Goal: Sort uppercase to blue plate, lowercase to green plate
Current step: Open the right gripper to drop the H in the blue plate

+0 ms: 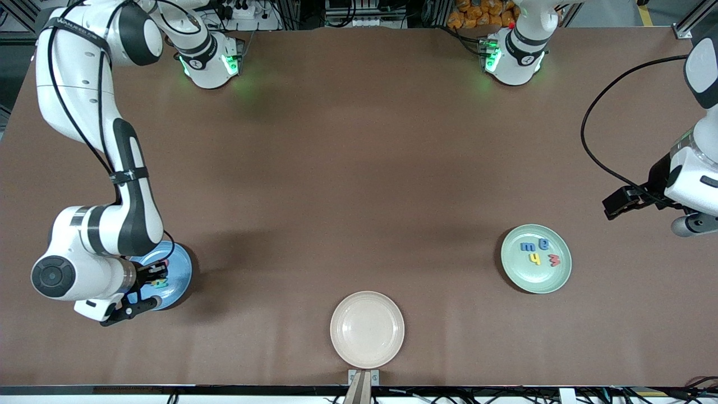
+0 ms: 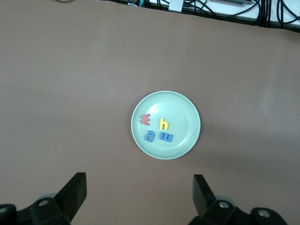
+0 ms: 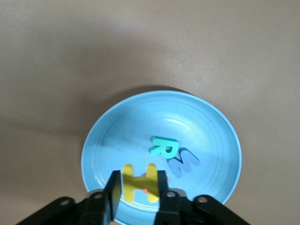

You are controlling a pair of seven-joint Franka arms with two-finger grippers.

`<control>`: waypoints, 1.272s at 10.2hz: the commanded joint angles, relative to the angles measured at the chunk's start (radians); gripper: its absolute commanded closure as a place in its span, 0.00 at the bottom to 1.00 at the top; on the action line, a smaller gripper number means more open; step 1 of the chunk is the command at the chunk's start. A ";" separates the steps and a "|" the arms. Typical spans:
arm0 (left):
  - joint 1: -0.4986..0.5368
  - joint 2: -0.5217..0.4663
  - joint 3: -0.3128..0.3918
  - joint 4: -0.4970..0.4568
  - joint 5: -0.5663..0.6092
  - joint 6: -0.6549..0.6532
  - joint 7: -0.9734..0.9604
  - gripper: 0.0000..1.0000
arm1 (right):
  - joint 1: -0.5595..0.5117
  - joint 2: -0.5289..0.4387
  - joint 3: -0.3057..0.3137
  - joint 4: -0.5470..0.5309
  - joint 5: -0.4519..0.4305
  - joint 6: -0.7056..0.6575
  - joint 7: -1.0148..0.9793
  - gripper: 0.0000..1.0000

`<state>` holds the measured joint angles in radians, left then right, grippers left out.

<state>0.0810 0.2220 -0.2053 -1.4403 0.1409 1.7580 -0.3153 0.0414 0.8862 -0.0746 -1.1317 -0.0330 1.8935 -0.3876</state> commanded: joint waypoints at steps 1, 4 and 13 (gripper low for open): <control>0.003 -0.015 0.003 0.000 -0.041 -0.009 0.018 0.00 | -0.008 -0.022 0.016 -0.051 0.005 0.007 -0.019 0.00; 0.003 -0.013 0.003 0.000 -0.041 -0.009 0.018 0.00 | -0.041 -0.065 0.018 -0.121 0.005 0.012 -0.100 0.00; 0.011 -0.027 0.001 0.003 -0.043 -0.028 0.018 0.00 | 0.020 -0.622 0.019 -0.870 0.008 0.287 0.116 0.00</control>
<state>0.0844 0.2134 -0.2041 -1.4390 0.1242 1.7551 -0.3153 0.0501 0.3695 -0.0614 -1.9039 -0.0277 2.2071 -0.3365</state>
